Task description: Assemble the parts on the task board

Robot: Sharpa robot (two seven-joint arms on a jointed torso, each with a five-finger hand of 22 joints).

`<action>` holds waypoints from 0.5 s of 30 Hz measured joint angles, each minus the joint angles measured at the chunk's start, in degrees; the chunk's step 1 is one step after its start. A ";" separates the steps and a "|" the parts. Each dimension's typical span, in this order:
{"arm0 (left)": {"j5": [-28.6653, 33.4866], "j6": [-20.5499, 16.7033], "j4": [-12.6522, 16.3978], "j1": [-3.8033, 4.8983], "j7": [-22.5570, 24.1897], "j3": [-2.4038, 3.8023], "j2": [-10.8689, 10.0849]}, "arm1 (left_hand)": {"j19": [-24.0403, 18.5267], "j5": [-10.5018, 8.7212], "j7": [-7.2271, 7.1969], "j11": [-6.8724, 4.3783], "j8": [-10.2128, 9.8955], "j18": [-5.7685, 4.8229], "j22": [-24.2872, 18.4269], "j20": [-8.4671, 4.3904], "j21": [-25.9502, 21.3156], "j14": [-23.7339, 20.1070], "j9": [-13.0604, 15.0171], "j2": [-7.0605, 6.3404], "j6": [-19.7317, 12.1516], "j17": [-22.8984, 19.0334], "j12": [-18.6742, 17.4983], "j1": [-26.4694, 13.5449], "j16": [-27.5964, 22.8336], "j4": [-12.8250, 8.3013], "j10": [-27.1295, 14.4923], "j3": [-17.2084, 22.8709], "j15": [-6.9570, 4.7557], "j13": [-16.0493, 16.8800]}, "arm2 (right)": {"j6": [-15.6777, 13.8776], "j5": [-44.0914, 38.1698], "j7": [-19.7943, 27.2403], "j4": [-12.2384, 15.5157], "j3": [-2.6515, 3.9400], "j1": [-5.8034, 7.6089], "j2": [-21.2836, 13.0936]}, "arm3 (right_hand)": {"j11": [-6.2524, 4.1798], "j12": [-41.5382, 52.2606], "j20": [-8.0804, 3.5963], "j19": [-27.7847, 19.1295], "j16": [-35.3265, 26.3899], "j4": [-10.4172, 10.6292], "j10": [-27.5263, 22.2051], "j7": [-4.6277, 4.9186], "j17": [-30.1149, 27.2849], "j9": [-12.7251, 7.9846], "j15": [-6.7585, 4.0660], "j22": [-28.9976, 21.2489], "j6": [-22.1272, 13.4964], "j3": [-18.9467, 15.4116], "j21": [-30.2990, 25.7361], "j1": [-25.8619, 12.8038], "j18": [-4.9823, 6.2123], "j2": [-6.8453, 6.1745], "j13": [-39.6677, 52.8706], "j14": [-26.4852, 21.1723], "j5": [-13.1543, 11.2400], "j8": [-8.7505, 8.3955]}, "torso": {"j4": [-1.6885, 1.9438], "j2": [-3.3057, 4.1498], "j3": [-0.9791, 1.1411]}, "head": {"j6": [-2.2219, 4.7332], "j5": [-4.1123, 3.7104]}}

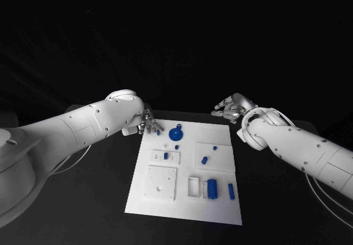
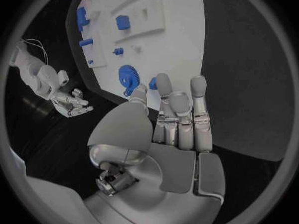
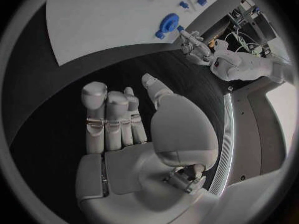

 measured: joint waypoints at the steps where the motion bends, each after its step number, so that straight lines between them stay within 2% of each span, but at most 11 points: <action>1: 0.04 0.12 0.00 0.00 0.01 0.00 0.00 | 0.00 0.71 0.00 0.00 -0.08 0.00 0.00 0.00 0.00 0.00 0.00 0.23 0.00 0.04 0.00 0.23 0.19 -0.31 0.00 -0.01 0.00 0.00 | 0.00 -0.03 -0.01 -0.03 0.00 0.00 0.01 | 0.00 0.00 0.00 0.00 0.00 0.00 0.00 0.00 0.00 0.00 0.00 0.00 0.00 0.00 0.00 0.00 0.00 0.00 0.00 0.00 0.00 0.00 | 0.01 0.00 0.00 | 0.01 0.01; 3: 0.18 0.41 0.00 -0.01 0.04 0.00 -0.01 | 0.00 1.76 0.00 0.00 -0.35 0.00 0.00 0.00 0.00 0.00 0.00 0.70 0.00 0.04 0.00 0.70 0.19 -0.88 0.00 -0.07 0.00 0.00 | 0.00 -0.09 -0.03 -0.11 0.00 0.00 0.06 | 0.00 0.00 0.00 0.00 0.00 0.00 0.00 -0.01 0.00 0.00 0.00 0.00 0.01 0.00 0.00 0.00 0.00 0.00 0.00 0.00 0.00 0.00 | 0.01 0.01 0.00 | 0.03 0.01; 7: 0.57 0.87 0.00 -0.02 0.07 0.00 -0.02 | 0.00 2.39 -0.05 0.00 -0.38 0.00 -0.01 0.00 0.00 -0.21 0.09 1.79 0.46 0.09 0.00 1.79 0.19 -1.98 0.00 0.10 -0.21 -0.01 | 0.01 -0.19 -0.04 -0.24 0.00 0.00 0.15 | 0.00 0.00 0.00 0.00 0.00 -0.17 0.00 -0.02 0.00 0.00 0.00 0.00 0.01 0.17 0.00 0.00 0.00 0.00 0.00 0.00 0.00 0.00 | 0.01 0.03 0.00 | 0.06 0.02; 15: 1.43 1.29 -0.01 -0.05 0.15 0.00 -0.02 | 0.00 2.39 -0.05 0.00 -0.67 0.00 -0.01 0.00 0.00 -0.21 0.73 2.80 0.46 0.09 0.00 2.73 0.19 -2.95 0.00 -0.09 -0.21 -0.01 | 0.02 -0.30 -0.06 -0.50 0.00 0.00 0.30 | 0.00 0.00 0.00 0.00 0.00 -0.17 0.00 -0.04 0.00 0.00 0.00 0.00 0.04 0.17 0.00 0.00 0.00 0.00 0.01 0.00 0.00 0.00 | 0.01 0.07 0.00 | 0.03 -0.02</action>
